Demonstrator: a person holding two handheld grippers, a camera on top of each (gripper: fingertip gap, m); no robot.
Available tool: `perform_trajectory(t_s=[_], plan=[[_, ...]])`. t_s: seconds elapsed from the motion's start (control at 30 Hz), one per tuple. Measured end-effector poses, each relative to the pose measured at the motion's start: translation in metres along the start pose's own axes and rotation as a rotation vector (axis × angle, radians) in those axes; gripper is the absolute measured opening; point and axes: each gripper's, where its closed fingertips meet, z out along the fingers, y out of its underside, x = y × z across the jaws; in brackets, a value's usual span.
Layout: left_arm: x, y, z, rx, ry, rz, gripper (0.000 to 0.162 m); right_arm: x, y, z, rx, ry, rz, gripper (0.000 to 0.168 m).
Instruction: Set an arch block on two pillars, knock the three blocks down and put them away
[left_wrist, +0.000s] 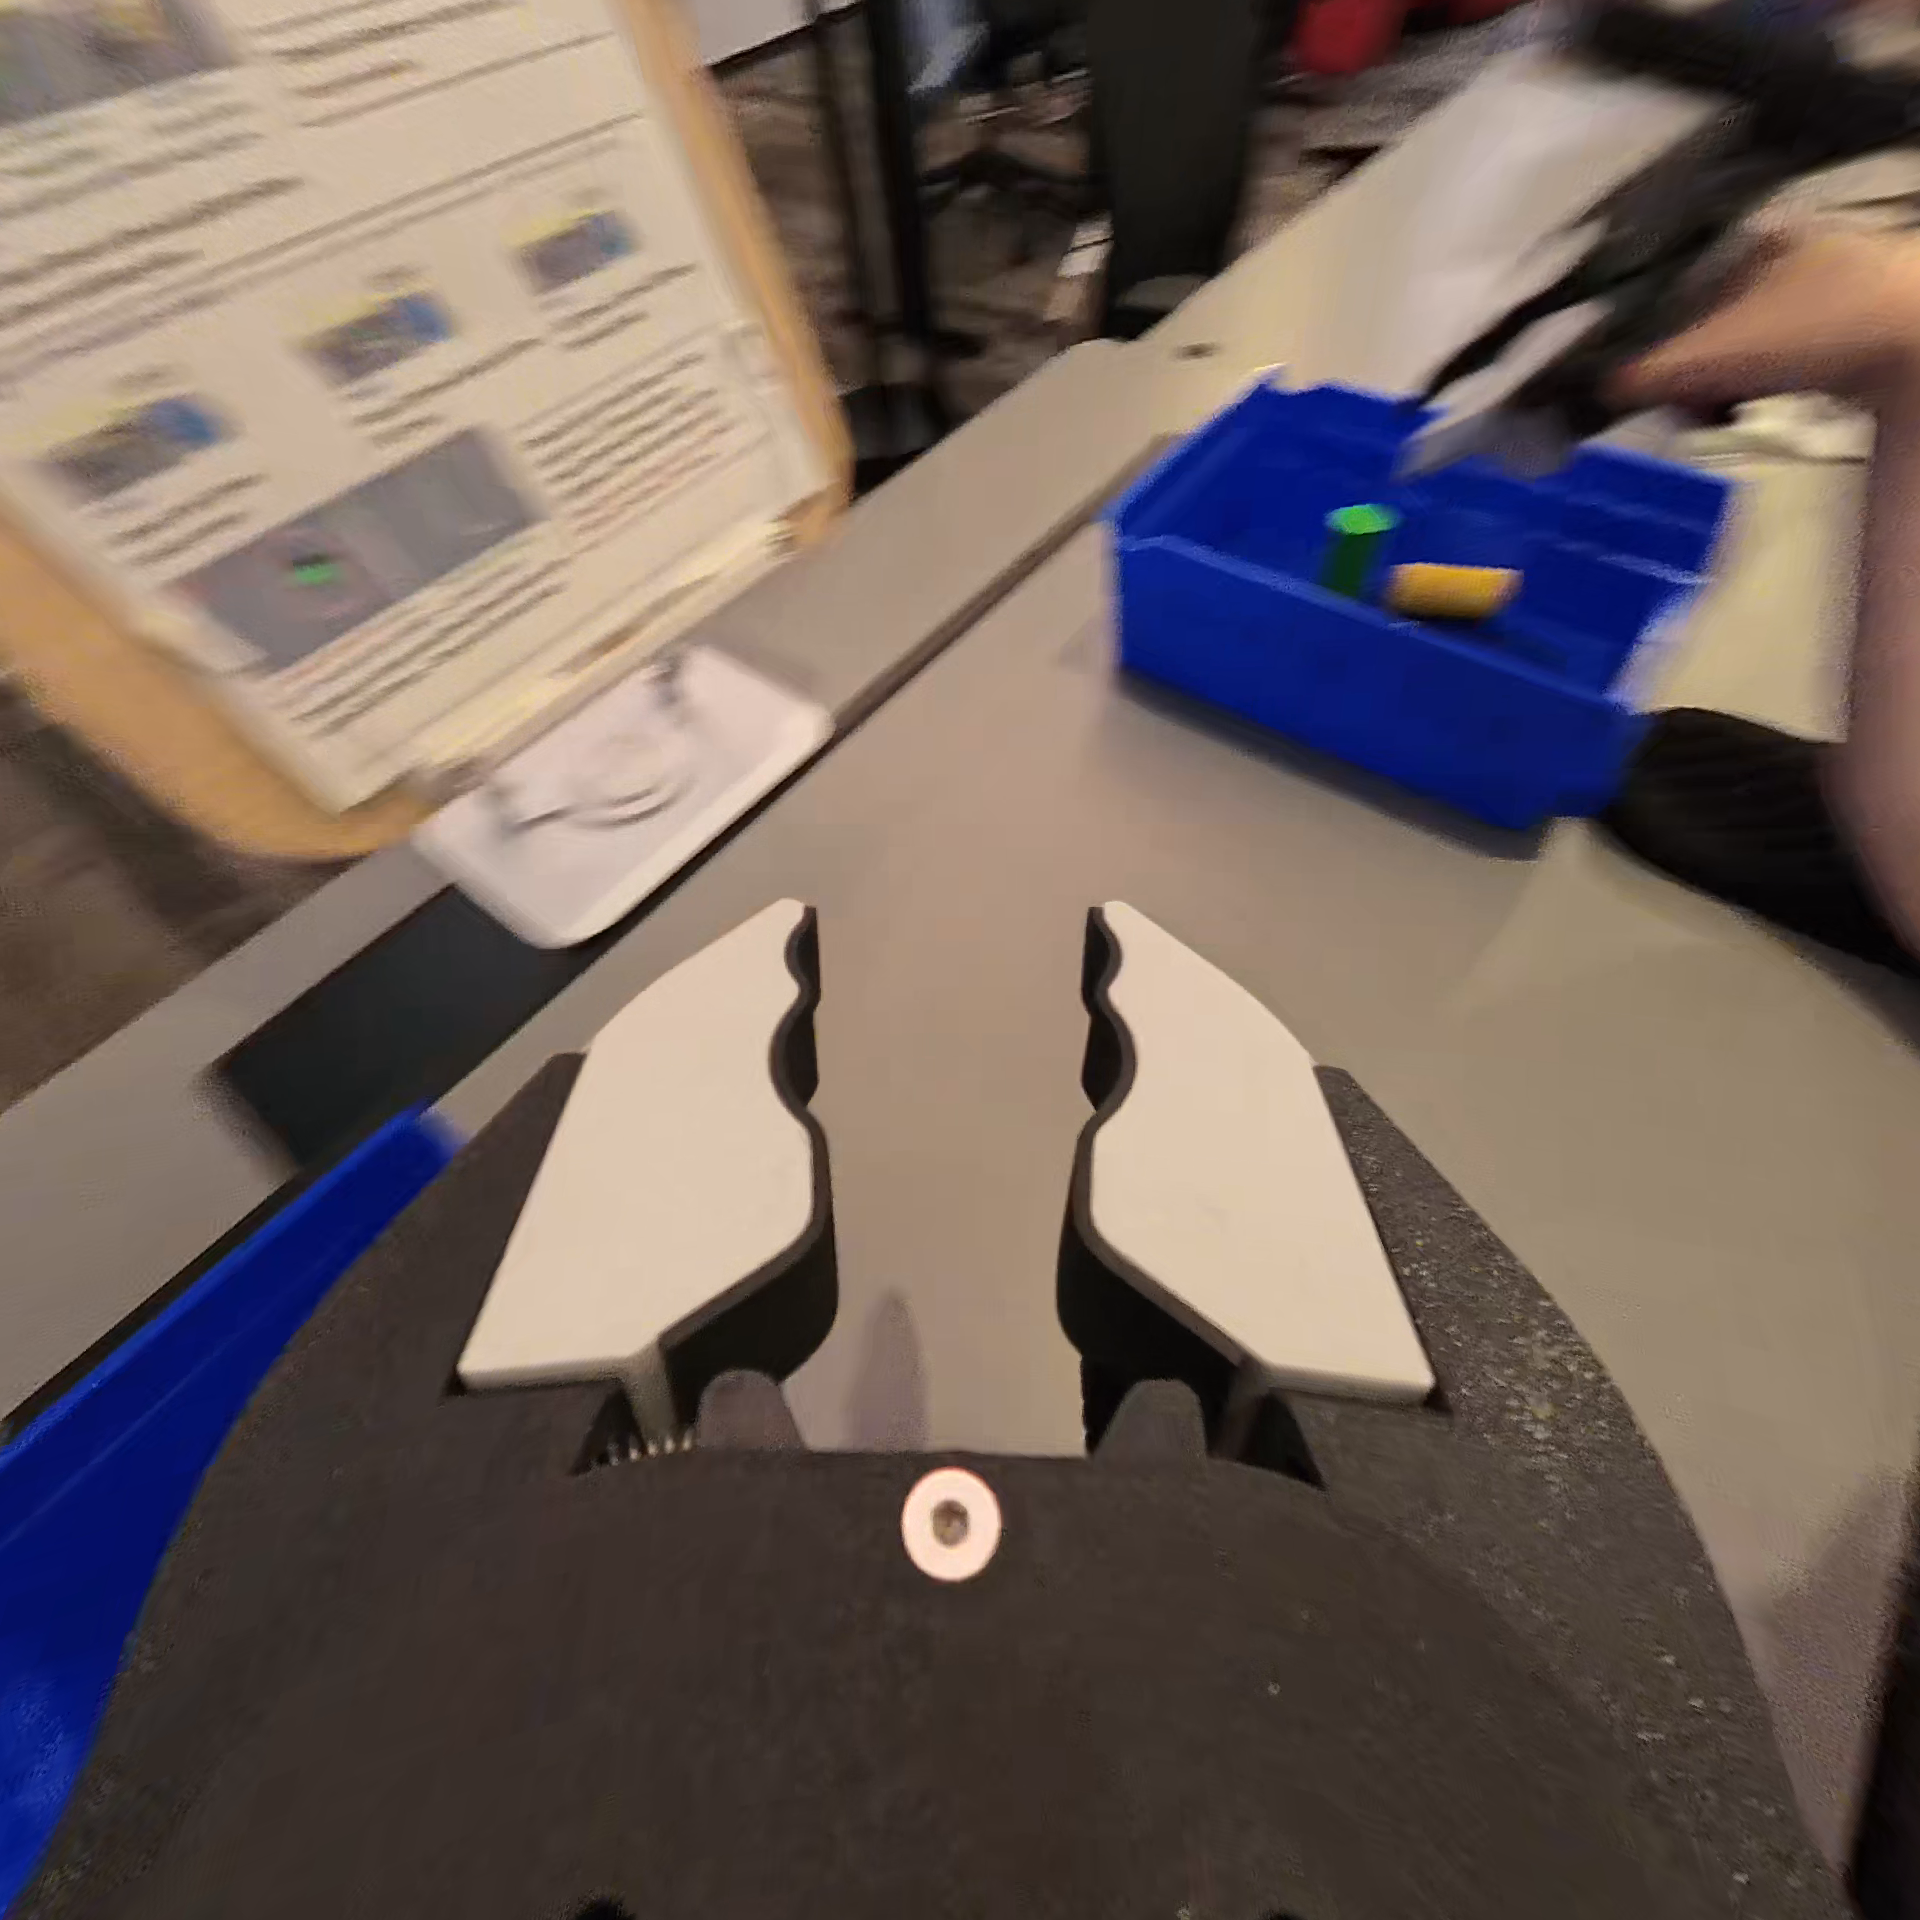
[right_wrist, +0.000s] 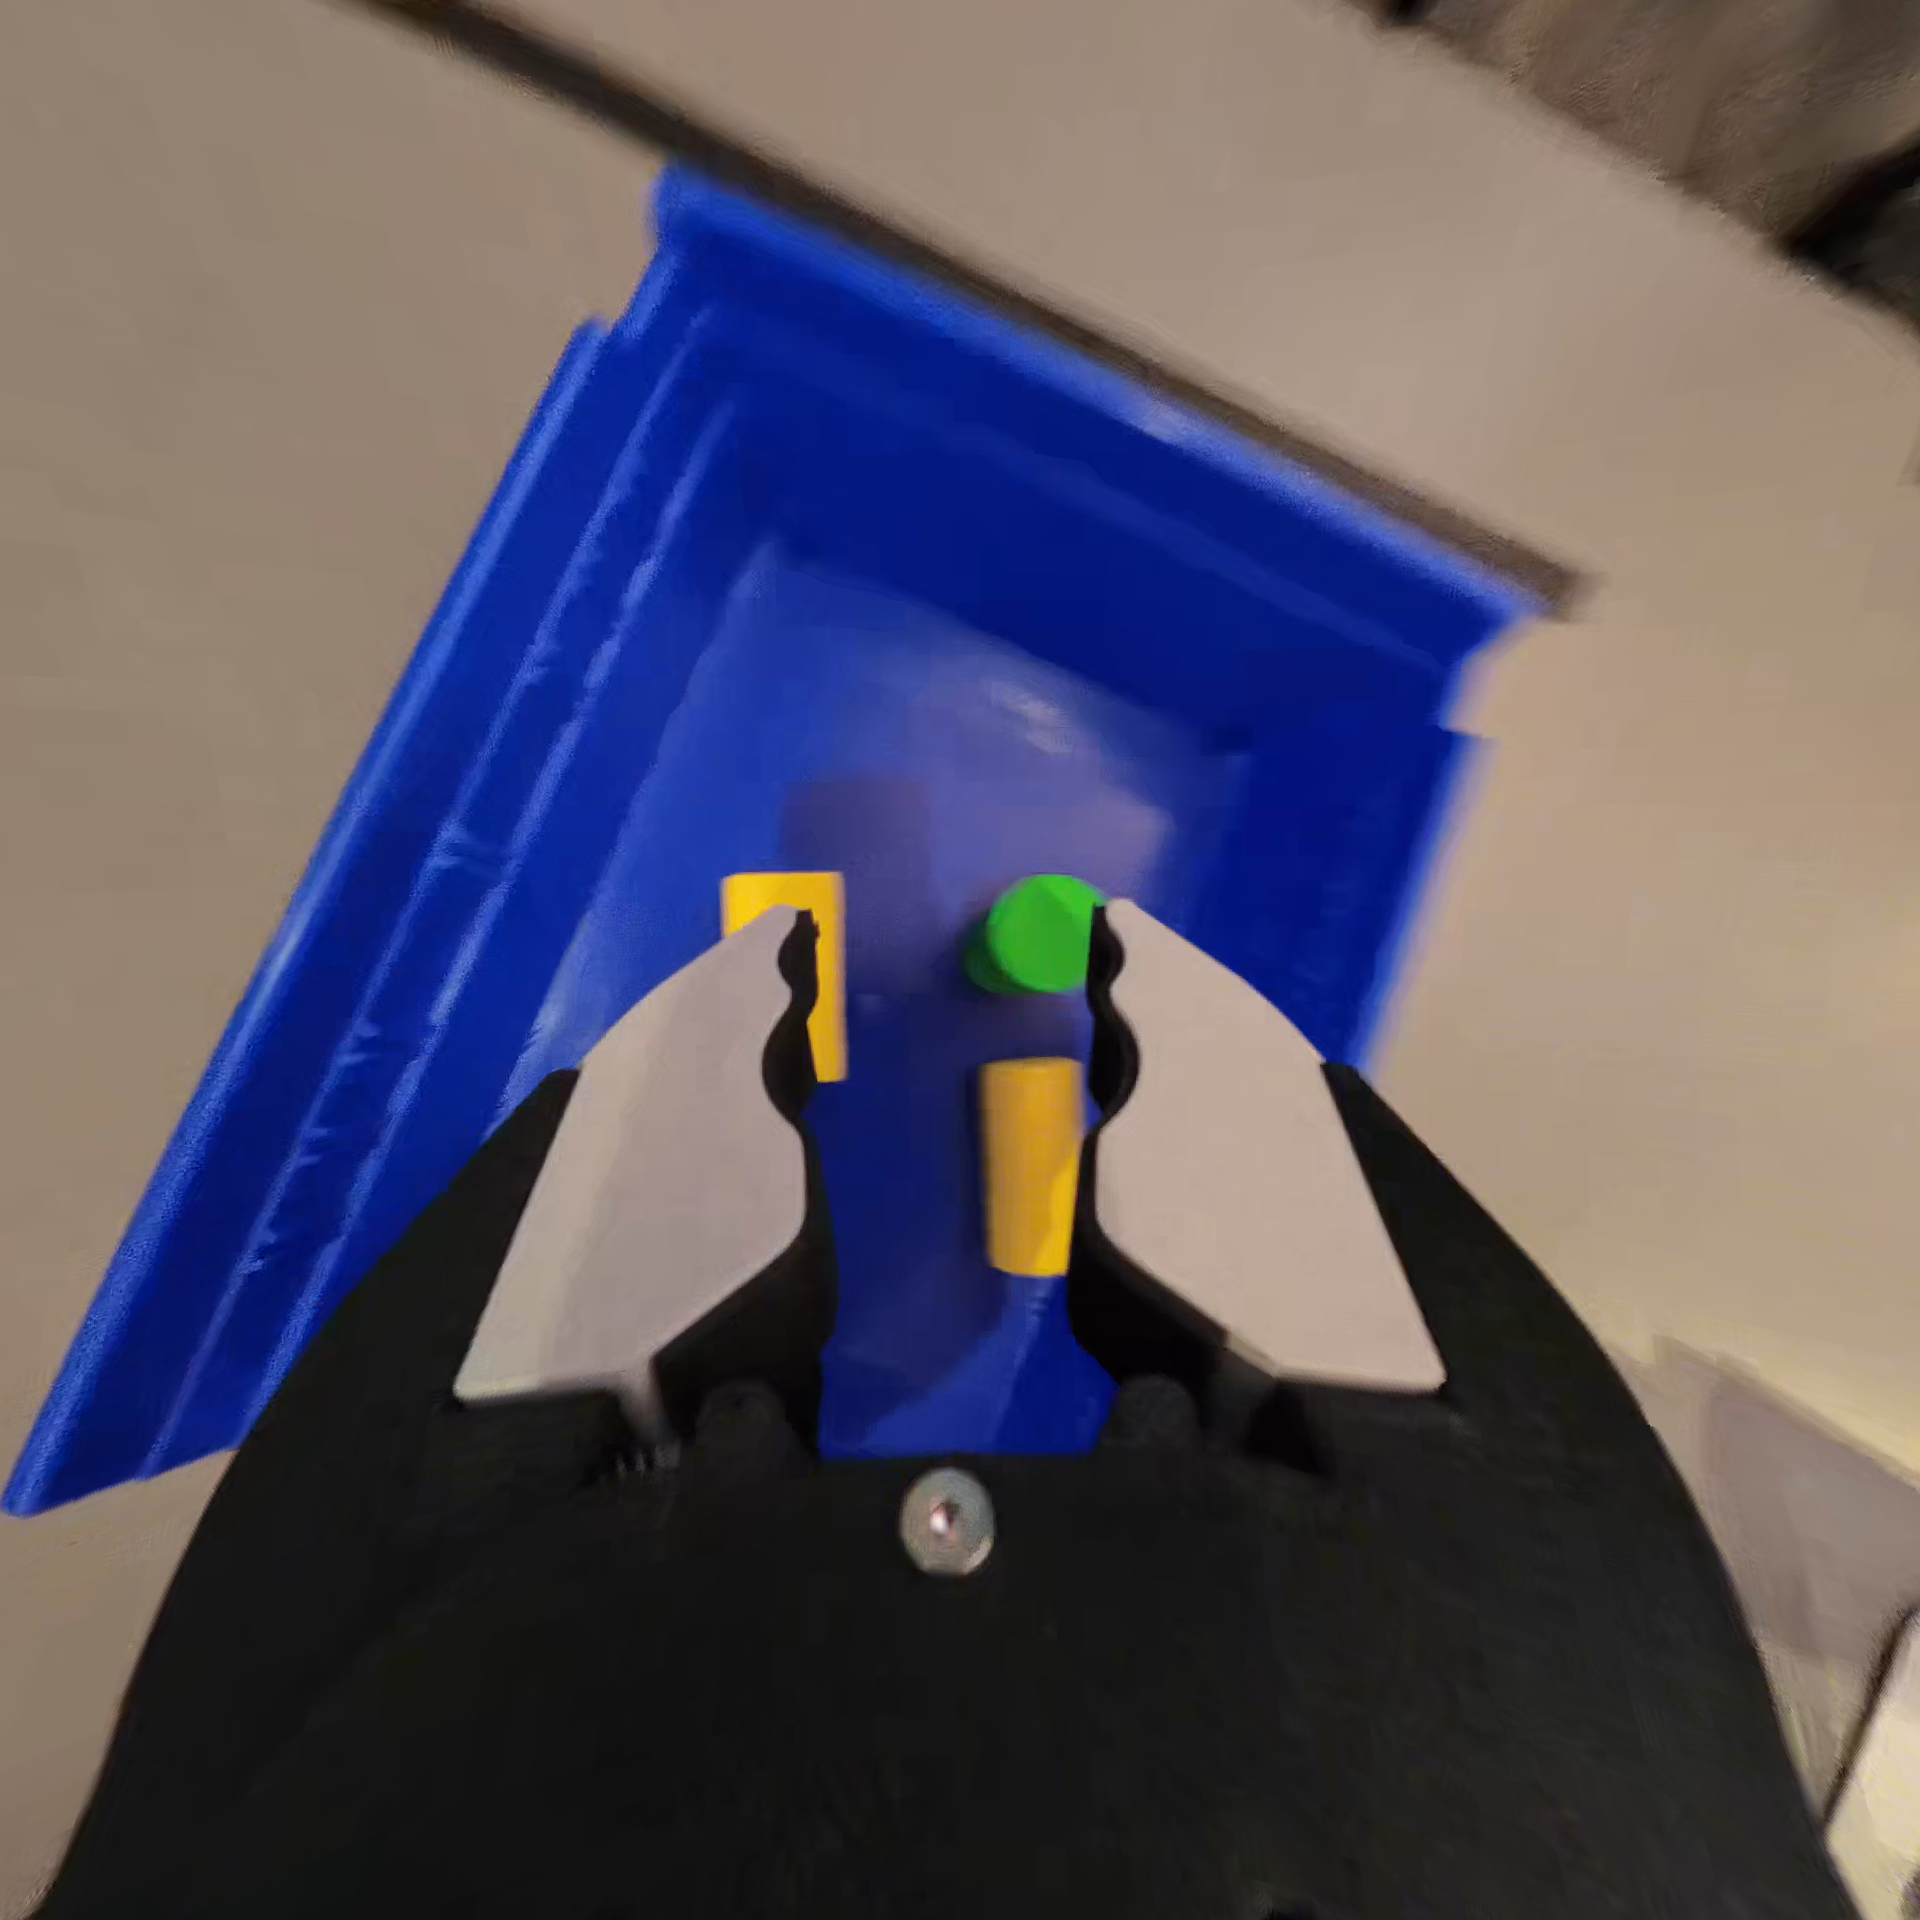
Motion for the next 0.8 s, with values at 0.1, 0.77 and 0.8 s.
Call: perform_trajectory(t_s=[0.1,0.77,0.8], plan=[[-0.071,0.028,-0.050,-0.078,-0.340,-0.093,0.059,0.048,0.009,-0.029,0.102,0.119,0.137,0.060],[-0.177,0.252,-0.161,-0.576,-0.687,-0.719,0.060,0.074,0.106,0.020,-0.324,0.068,0.320,0.035],[-0.175,0.255,-0.155,-0.583,-0.659,-0.726,0.060,0.073,0.107,0.021,-0.333,0.069,0.322,0.034]])
